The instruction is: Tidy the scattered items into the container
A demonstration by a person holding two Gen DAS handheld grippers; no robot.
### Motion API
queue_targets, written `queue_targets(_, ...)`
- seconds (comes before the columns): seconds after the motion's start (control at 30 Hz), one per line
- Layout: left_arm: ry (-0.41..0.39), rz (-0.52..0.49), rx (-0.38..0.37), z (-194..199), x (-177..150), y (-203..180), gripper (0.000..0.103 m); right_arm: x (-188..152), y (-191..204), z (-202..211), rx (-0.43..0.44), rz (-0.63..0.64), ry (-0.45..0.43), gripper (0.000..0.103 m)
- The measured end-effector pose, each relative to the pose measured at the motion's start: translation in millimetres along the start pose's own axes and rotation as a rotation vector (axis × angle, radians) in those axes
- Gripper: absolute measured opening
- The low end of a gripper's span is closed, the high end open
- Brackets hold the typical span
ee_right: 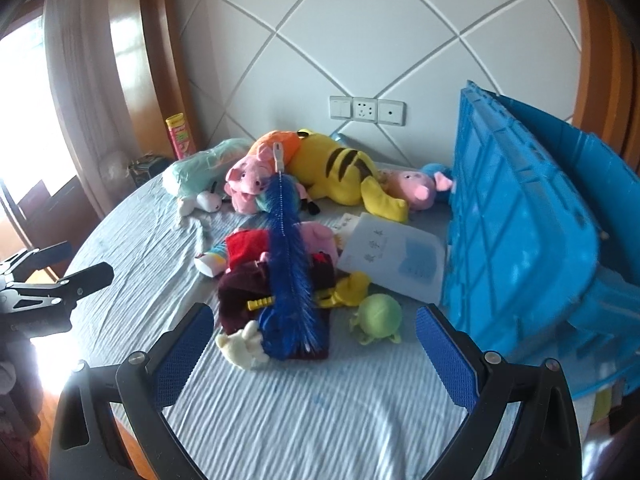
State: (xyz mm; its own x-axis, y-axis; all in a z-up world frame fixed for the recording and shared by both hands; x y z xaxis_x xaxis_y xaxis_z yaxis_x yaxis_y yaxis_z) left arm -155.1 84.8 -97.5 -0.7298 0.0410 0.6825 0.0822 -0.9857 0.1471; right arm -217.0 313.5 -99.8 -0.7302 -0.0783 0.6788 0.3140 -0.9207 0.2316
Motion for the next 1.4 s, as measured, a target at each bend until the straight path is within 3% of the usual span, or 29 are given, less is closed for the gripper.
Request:
queue_targets(0.2, 0.021, 0.020, 0.018, -19, 1, 20, 0.103, 5, 14, -19, 0.002, 0.006, 0.024, 0.102)
queue_targets(0.33, 0.008, 0.024, -0.047, -28, 6, 37, 0.103, 4, 27, -24, -0.016, -0.013, 0.011, 0.102)
queue_targets(0.87, -0.005, -0.140, -0.097, -44, 19, 70, 0.103, -11, 63, -38, -0.140, -0.136, -0.016, 0.102)
queue_targets(1.4, -0.041, -0.183, -0.139, -23, 21, 77, 0.103, -10, 67, -6, -0.267, -0.187, -0.093, 0.102)
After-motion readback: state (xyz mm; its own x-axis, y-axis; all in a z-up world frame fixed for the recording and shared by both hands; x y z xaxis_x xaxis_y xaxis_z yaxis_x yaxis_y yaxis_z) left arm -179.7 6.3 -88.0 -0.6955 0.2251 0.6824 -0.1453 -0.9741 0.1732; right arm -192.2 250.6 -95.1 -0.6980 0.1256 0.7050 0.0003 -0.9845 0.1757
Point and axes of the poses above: each gripper's, at about its wrist camera, not at the fingertips, and z roughly against the way its jaws point, y to its left, x to its top, the point moved 5 cm from there along -z, roughly the way its jaws point, and after that the axes turned 14 degrees about -z, right-handed, at the moved point
